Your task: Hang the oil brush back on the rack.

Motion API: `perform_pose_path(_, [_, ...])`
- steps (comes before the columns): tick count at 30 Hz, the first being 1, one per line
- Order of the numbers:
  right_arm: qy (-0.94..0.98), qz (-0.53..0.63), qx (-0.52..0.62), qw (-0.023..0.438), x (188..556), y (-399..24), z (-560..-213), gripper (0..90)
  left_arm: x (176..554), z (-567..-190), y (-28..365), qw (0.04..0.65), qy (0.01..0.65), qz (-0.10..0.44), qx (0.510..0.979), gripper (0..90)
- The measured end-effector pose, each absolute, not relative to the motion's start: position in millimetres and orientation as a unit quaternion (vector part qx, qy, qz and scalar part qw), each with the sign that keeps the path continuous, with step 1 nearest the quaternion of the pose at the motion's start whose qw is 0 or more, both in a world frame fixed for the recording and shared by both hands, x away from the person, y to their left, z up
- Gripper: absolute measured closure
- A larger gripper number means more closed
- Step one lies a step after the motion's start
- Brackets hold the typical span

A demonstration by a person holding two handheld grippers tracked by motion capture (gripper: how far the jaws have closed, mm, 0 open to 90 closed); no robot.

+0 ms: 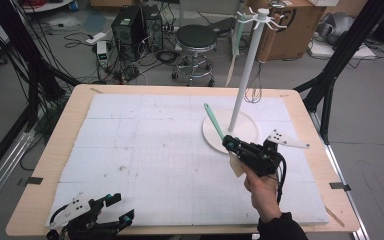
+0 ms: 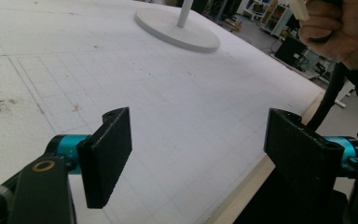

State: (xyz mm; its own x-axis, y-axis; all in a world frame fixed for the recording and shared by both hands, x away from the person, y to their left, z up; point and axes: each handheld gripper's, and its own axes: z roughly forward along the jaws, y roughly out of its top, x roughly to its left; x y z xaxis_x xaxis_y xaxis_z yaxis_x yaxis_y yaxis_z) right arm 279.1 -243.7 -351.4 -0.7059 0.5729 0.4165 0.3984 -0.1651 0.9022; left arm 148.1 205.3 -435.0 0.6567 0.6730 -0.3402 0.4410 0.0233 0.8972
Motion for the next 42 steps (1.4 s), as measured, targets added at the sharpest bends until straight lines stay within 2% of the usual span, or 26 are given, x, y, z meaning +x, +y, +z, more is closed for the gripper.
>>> perform_pose_path(20, [0.558, 0.735, 0.371, 0.104, 290, -274, -300, 83.0, 149, -437, 205, 0.584, 0.406, 0.095, 0.696, 23.9])
perform_pose_path(42, [0.495, 0.766, 0.382, 0.151, 302, -311, -264, 83.0, 150, -437, 205, 0.582, 0.409, 0.095, 0.696, 23.9])
